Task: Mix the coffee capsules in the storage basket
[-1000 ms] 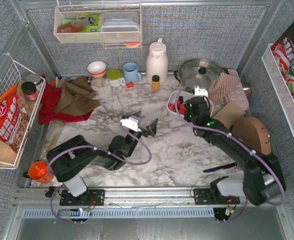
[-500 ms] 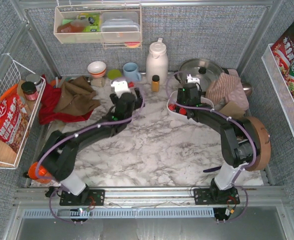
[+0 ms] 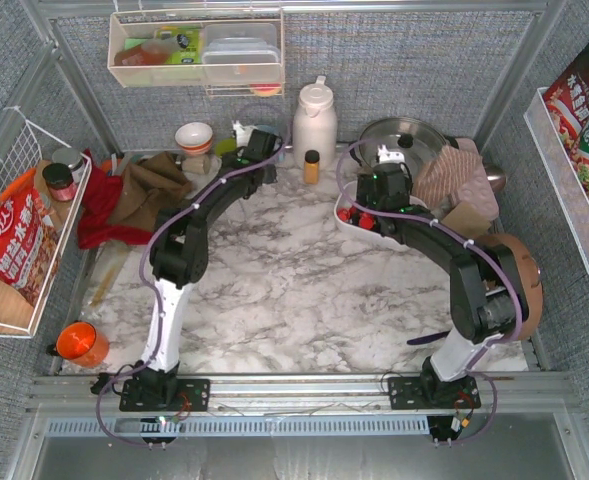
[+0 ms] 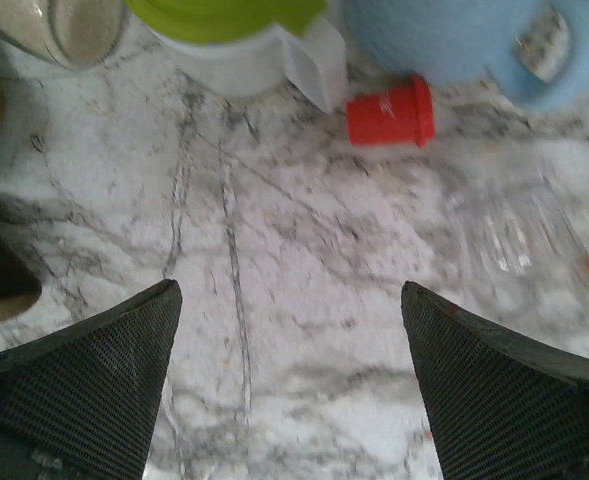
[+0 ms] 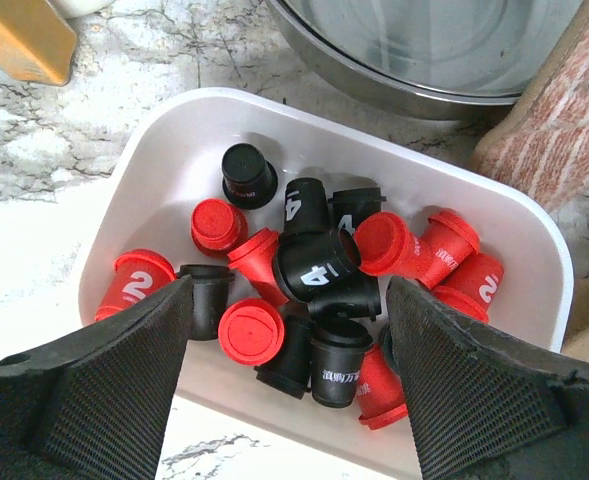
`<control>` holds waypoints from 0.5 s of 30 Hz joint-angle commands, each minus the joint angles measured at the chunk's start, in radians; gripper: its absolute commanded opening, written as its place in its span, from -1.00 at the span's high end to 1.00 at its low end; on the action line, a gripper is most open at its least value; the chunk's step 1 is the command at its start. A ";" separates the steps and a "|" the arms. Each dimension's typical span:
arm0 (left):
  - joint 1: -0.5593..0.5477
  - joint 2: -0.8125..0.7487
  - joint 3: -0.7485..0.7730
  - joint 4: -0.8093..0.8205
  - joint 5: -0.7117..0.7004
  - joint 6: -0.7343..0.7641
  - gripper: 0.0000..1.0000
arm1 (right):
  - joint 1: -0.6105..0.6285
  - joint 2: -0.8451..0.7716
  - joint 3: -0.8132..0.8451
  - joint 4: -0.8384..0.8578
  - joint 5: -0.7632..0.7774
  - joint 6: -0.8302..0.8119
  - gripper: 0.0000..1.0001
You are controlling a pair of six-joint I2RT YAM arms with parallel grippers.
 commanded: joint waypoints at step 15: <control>0.043 0.158 -0.014 0.566 0.013 0.192 -0.80 | -0.047 -0.012 -0.013 0.006 -0.138 0.061 -0.64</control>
